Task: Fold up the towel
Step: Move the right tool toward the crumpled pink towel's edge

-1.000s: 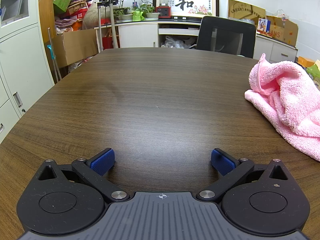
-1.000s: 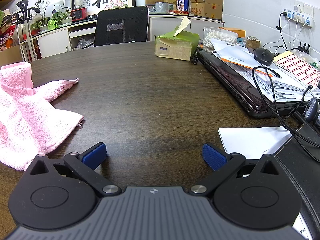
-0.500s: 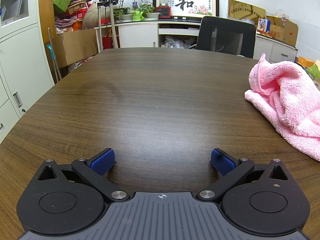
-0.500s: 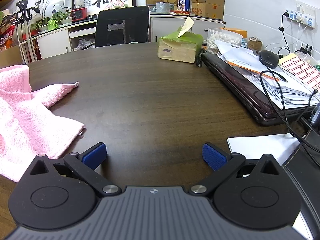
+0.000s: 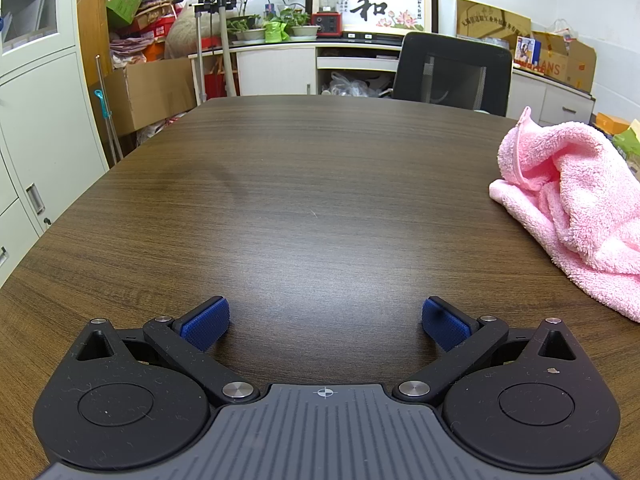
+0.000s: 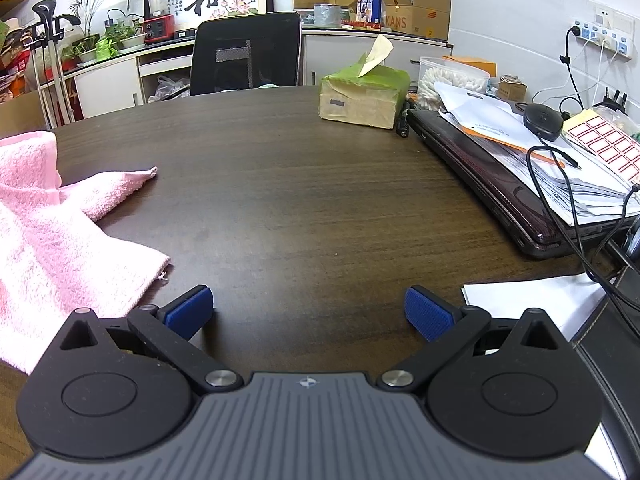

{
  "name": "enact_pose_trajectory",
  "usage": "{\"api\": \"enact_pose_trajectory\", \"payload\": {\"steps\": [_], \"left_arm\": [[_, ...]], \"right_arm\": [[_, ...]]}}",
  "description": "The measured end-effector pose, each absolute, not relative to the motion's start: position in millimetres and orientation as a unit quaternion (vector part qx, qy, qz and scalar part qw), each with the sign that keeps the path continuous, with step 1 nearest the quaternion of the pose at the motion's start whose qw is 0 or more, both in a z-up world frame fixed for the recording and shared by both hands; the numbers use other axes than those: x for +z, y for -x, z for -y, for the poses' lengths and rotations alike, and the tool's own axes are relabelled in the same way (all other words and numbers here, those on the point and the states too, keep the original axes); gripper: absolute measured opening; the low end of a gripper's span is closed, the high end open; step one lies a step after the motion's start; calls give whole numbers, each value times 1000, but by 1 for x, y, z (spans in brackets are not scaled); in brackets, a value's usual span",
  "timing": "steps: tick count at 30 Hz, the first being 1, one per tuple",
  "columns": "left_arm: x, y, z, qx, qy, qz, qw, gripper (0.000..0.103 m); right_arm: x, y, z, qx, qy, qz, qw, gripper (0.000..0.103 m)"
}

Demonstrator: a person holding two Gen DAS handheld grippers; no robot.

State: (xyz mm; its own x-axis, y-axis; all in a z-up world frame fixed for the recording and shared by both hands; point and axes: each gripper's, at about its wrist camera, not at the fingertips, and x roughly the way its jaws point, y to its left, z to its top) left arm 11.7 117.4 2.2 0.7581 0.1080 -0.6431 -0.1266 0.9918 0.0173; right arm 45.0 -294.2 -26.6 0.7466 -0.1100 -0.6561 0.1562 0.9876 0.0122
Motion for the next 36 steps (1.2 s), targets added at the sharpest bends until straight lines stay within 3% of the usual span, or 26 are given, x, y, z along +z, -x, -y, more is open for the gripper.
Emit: {"api": "enact_pose_trajectory", "payload": {"steps": [10,27,32,35,36], "left_arm": [[2,-12,-117,63,14,-342,937,103],[2,-12,-118,63,14,-342,937,103],[2,-12,-118,63,14,-342,938,103],[2,-11,-118,63,14,-342,937,103],[2,-12,-118,62,14,-342,937,103]], "right_arm": [[-23,-62,276,-2,-77,-337,938,103],[-23,-72,242,76,8,-345,936,100],[-23,-73,240,100,18,-340,935,89],[-22,-72,239,120,26,-334,935,80],[-22,-71,238,125,28,-332,935,73]]}}
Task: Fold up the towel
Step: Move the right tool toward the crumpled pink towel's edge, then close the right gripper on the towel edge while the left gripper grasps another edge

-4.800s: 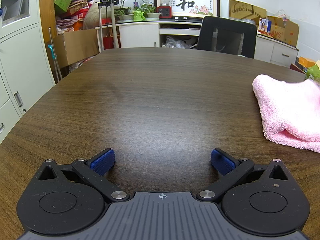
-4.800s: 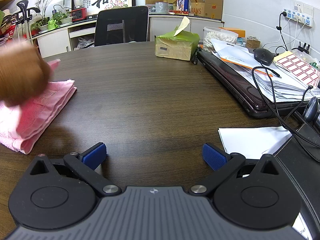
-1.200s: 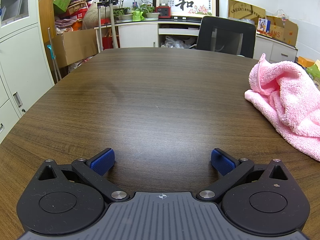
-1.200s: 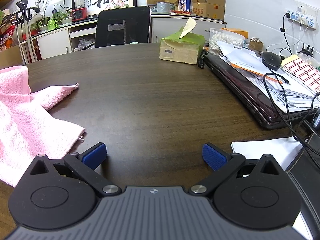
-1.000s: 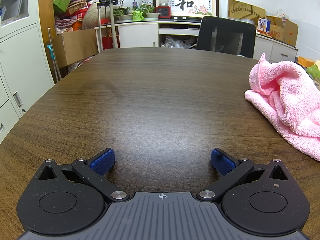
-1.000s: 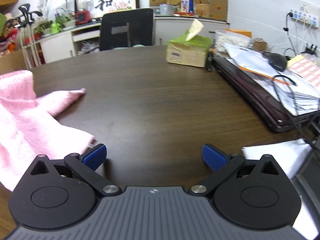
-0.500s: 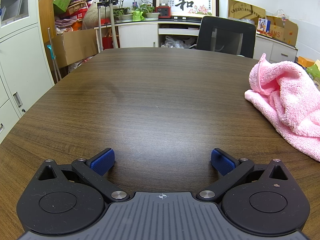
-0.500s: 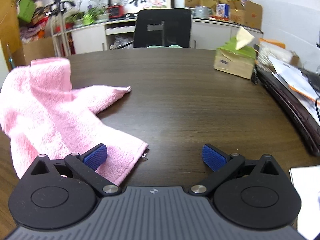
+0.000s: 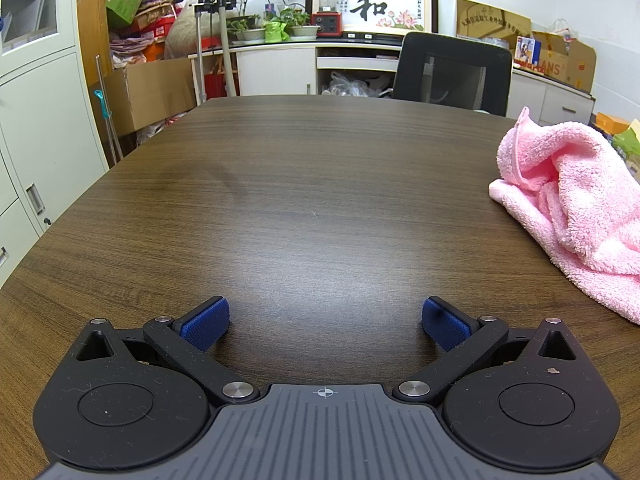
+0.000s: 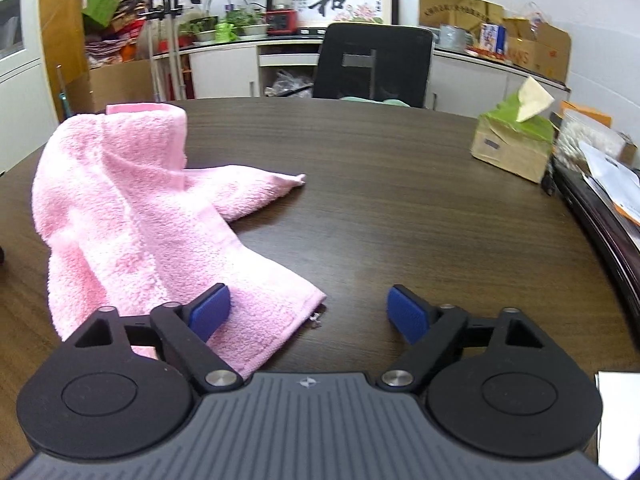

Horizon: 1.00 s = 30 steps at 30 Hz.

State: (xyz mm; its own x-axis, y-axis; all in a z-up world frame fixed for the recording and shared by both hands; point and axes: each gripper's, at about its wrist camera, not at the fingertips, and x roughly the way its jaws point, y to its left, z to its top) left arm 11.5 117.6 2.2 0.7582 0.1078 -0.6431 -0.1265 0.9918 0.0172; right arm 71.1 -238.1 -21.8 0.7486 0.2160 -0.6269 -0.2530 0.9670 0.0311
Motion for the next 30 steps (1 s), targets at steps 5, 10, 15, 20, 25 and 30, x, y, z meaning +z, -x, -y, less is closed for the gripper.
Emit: {"api": "enact_pose_trajectory", "payload": {"steps": [5,10,15,20,25,30], "left_arm": [[2,-11,-118,62,14,-342,938,103],[2,-11,-118,62,14,-342,938,103],[2,-12,-117,64,15,-342,937,103],[4,-19,-115,63,19,-347,935,103],[32,-38,-107,32,47,-346,937,103],[73,-67,-72,-1,12,-316,949,103]], "right_arm": [[-20,-68,234,148,36,-325,933,57],[-18,-64,233,163,31,-325,931,34],[-17,-59,229,171,33,-324,930,15],[-17,-56,229,172,27,-325,929,10],[-17,-54,229,173,29,-323,930,10],[-17,-53,228,173,31,-321,931,10]]}}
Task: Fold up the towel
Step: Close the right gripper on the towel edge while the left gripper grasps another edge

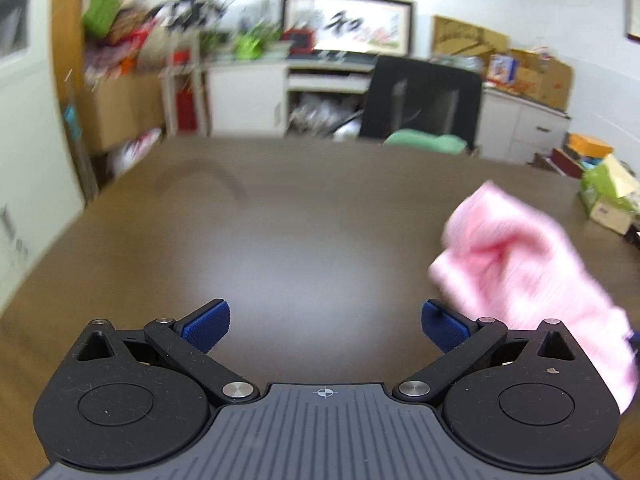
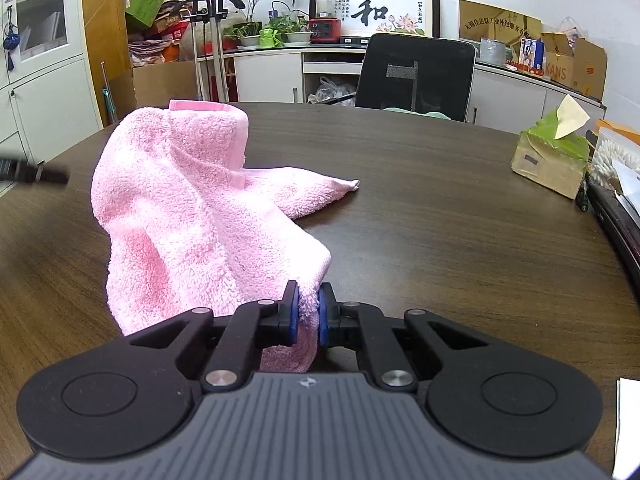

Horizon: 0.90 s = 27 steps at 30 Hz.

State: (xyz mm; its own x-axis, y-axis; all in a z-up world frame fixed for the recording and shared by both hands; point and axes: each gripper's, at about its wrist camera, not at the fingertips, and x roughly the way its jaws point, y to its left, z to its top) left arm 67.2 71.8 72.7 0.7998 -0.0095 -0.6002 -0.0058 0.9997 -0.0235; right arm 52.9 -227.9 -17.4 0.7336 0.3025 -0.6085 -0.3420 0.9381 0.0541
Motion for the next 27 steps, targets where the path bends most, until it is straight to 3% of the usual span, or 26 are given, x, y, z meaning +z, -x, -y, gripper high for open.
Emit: {"api": "enact_pose_trajectory", "payload": {"steps": [10,19,22,23,26,27], "left_arm": [[85,-156,-22,-26,22,-360,932,103],[70,-173,-29,-41,72,-380,921,102],[64,-173,-30,-42,73,-391,917,84],[63,-174,-30,-41,73,-394,915,73],[60,-174,-33,-36,78,-400,912,61],[60,-175,-34,-33,79,-401,912,52]], "right_arm": [[-18,-52,229,172,20,-322,931,11],[-18,-54,229,171,14,-323,931,14],[-18,-54,229,169,14,-323,931,15],[-19,-55,229,168,15,-323,931,16],[-19,-55,229,167,15,-323,932,16],[-19,-55,229,166,15,-323,932,16]]}}
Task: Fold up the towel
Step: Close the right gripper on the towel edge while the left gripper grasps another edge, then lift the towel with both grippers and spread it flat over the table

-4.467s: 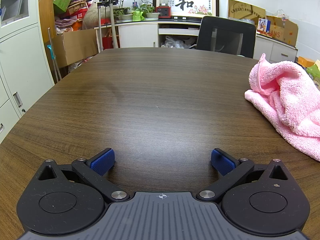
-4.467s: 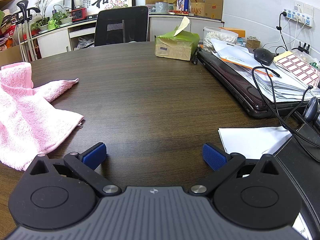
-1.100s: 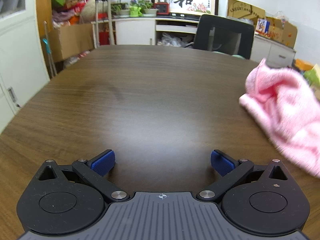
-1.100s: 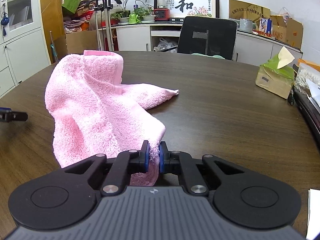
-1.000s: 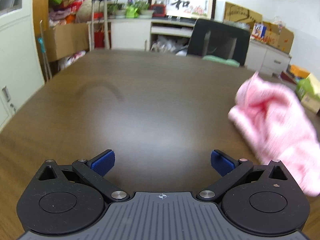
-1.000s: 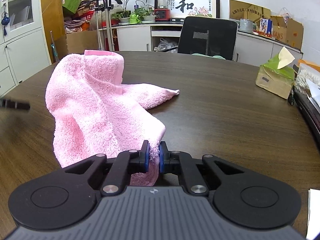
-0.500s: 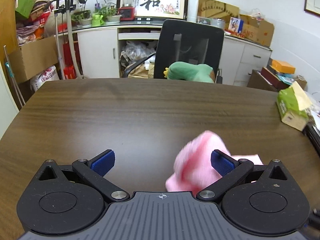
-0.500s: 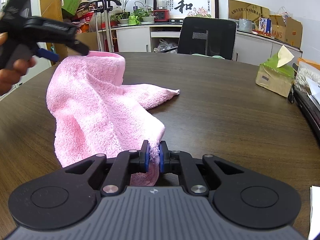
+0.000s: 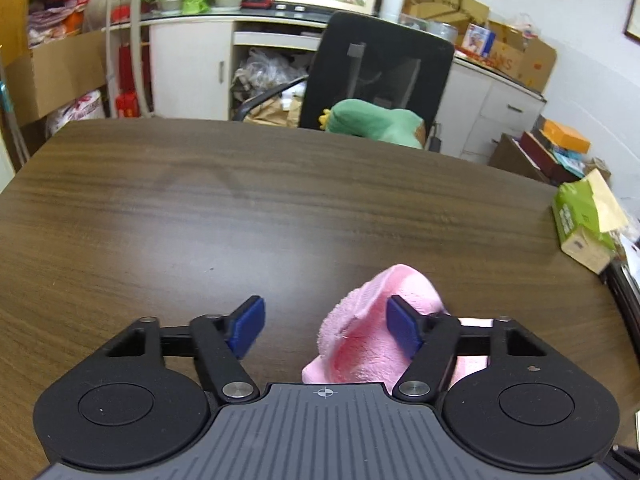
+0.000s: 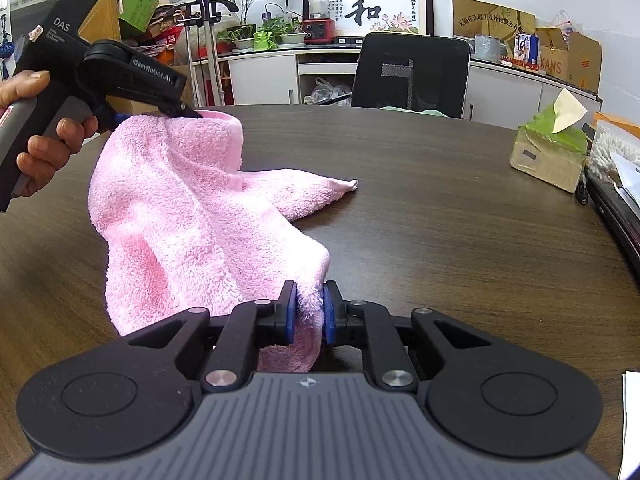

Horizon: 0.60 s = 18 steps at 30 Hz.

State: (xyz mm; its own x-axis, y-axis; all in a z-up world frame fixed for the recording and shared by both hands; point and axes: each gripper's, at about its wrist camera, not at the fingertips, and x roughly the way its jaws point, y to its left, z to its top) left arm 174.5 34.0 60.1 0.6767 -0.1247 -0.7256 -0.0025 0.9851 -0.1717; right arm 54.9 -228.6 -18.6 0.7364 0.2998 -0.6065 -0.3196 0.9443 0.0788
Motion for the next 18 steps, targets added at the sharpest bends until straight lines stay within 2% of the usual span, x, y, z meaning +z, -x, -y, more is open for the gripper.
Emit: {"api": "enact_pose_trajectory", "payload": {"steps": [1,2,5,9,13,18], "left_arm": [[60,-175,-35,-37,84,-404,910,45],[59,-176,-37,-41,90,-407,908,31],[59,-175,-39,-59,100,-410,905,9],[63,-169,-37,-66,93,-393,912,5],[76,-158,-36,-73,87,-369,923,4],[99,-146,-45,-74,97,-342,932,3]], "right_arm": [[-19,-55,228,166,15,-323,932,16],[-19,-55,228,166,16,-323,932,16],[-19,-55,228,165,17,-322,932,16],[-19,-55,228,165,16,-323,932,17],[-19,-56,232,161,4,-324,932,10],[-9,-53,246,138,-19,-298,944,8]]}}
